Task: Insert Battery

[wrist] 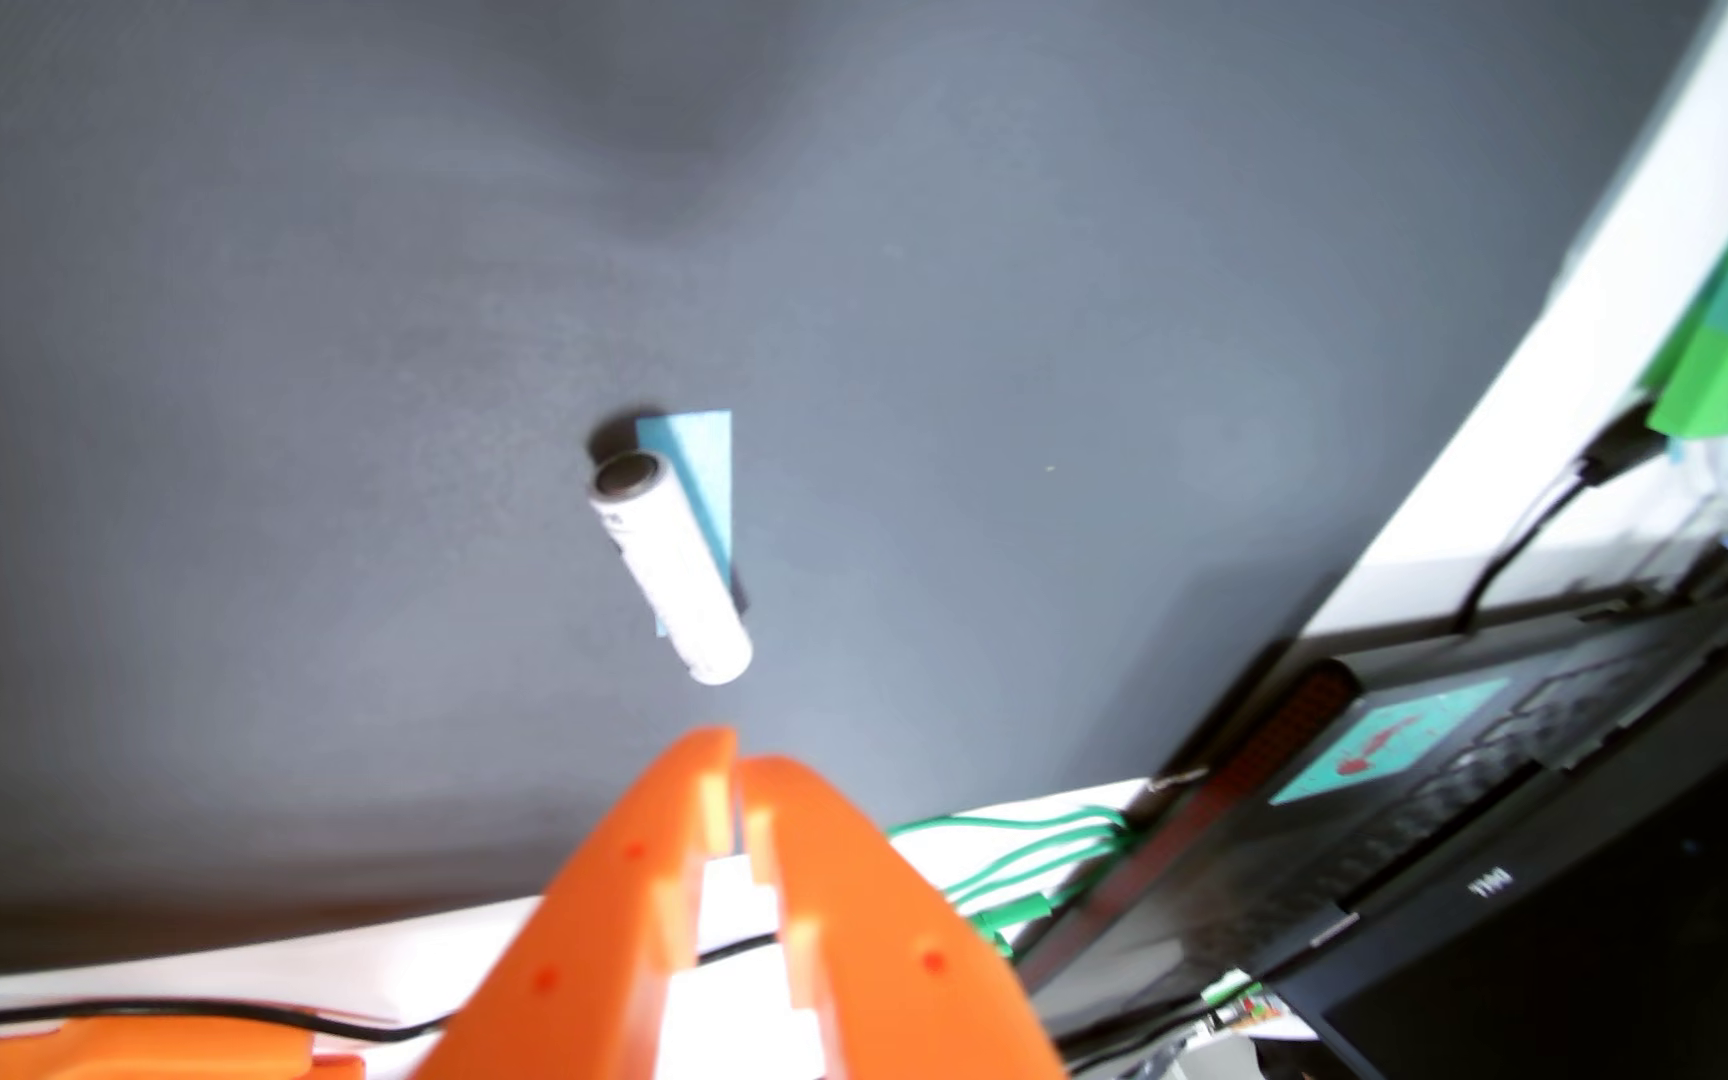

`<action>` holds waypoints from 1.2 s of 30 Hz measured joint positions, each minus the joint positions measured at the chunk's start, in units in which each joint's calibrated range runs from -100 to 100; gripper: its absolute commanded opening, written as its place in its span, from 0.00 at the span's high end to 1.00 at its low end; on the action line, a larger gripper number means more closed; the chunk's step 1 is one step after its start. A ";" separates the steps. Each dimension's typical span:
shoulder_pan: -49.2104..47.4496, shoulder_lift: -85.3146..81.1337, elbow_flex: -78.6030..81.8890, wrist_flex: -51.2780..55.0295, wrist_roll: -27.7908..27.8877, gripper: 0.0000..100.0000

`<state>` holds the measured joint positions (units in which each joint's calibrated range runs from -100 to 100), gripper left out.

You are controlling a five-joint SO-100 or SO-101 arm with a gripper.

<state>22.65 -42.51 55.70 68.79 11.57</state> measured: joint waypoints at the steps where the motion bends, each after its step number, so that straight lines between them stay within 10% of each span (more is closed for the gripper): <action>1: 0.25 1.41 -0.36 0.00 0.82 0.98; 12: 2.62 5.91 -0.99 -6.44 10.22 0.98; 36: 10.73 19.22 -1.54 -15.31 7.25 0.98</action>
<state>33.39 -23.29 54.16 53.47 18.83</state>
